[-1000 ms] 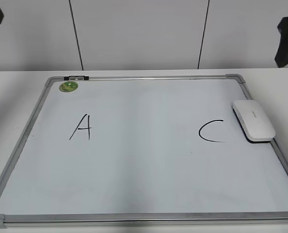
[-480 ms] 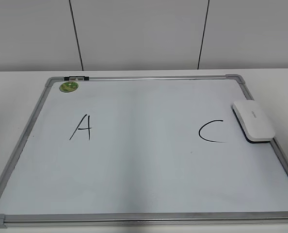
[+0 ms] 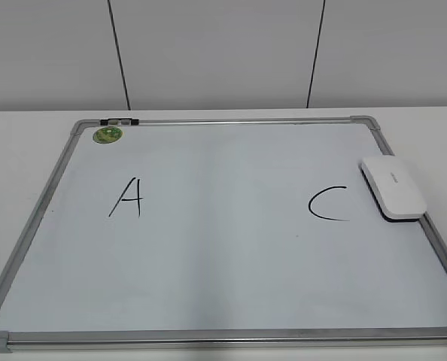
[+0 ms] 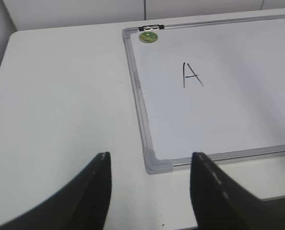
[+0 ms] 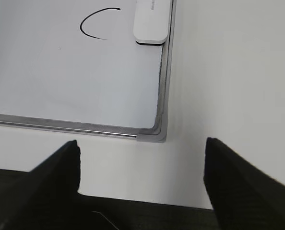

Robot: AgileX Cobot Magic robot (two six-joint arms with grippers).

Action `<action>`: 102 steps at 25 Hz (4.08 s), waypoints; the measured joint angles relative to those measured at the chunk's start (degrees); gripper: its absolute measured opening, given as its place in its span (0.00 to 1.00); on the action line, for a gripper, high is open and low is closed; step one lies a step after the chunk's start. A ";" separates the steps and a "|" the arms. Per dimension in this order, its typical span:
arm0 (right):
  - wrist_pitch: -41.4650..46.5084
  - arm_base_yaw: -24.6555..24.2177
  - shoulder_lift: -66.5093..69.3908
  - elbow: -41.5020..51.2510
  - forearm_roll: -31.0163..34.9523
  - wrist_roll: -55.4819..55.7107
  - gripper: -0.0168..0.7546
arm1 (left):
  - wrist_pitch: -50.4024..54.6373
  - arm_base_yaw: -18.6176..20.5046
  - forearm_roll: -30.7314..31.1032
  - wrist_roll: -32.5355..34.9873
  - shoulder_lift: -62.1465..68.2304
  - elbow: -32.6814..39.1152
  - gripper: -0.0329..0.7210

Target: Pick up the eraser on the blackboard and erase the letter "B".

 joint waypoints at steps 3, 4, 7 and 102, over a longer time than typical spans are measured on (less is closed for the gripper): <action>2.04 0.47 -4.34 2.10 -1.11 0.87 0.79 | 0.48 0.00 0.69 -0.42 -1.37 0.38 0.58; 2.29 0.48 -5.46 2.73 -1.70 1.01 0.79 | 0.48 0.00 0.82 -0.52 -1.37 0.38 0.58; 2.31 0.48 -9.32 5.50 -3.22 1.26 0.79 | 0.48 0.00 1.94 -0.64 -1.00 1.87 0.58; -4.15 -8.41 -29.31 17.90 -4.83 1.76 0.79 | -9.52 6.64 3.14 -0.64 -6.08 16.96 0.39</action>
